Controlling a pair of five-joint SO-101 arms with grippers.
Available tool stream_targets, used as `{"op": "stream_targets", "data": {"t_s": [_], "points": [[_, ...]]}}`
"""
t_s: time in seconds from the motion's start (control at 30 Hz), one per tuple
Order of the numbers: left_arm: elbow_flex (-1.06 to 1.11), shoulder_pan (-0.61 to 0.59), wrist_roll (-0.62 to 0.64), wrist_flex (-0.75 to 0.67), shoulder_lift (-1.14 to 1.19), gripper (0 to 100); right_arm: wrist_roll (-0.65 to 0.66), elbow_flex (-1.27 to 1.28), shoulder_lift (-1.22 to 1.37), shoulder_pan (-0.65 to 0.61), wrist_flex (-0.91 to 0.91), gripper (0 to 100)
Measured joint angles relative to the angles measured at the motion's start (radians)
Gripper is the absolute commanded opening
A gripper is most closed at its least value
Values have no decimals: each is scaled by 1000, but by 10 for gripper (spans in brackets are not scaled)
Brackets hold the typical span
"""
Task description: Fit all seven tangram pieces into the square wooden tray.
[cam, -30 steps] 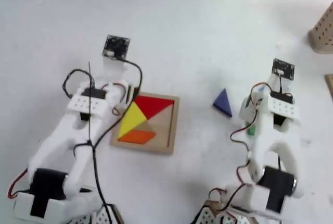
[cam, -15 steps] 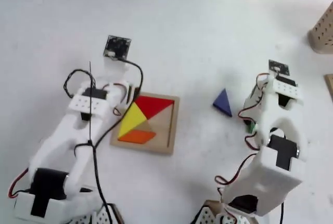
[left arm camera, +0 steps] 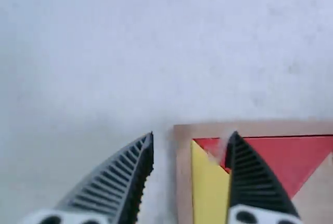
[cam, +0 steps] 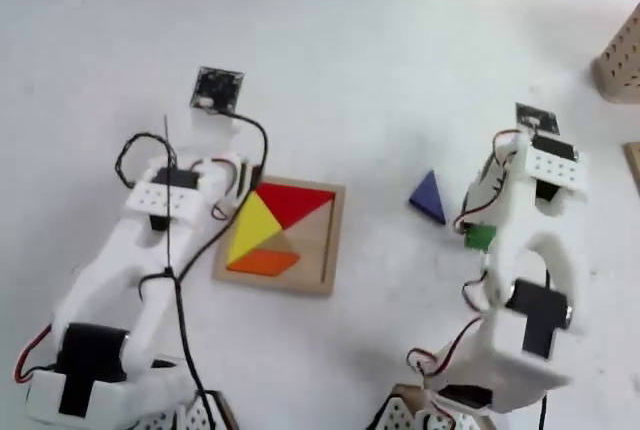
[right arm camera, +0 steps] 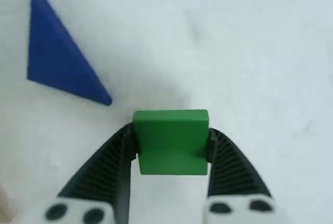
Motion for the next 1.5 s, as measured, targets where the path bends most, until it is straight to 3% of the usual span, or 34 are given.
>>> {"op": "stream_targets", "data": {"t_s": [0.27, 0.43, 0.73, 1.23, 1.5], "points": [[-25, -106, 68, 0, 5, 229, -6, 86, -195, -264, 14, 19], [-38, -196, 180, 0, 5, 229, -12, 91, -201, -453, -23, 19], [-57, -244, 198, 0, 6, 229, -14, 92, -114, -684, -140, 20], [-57, -262, 255, 0, 6, 229, 38, 92, 8, -839, -207, 23], [-57, -262, 255, 0, 6, 229, 43, 92, 8, -867, -213, 135]]}}
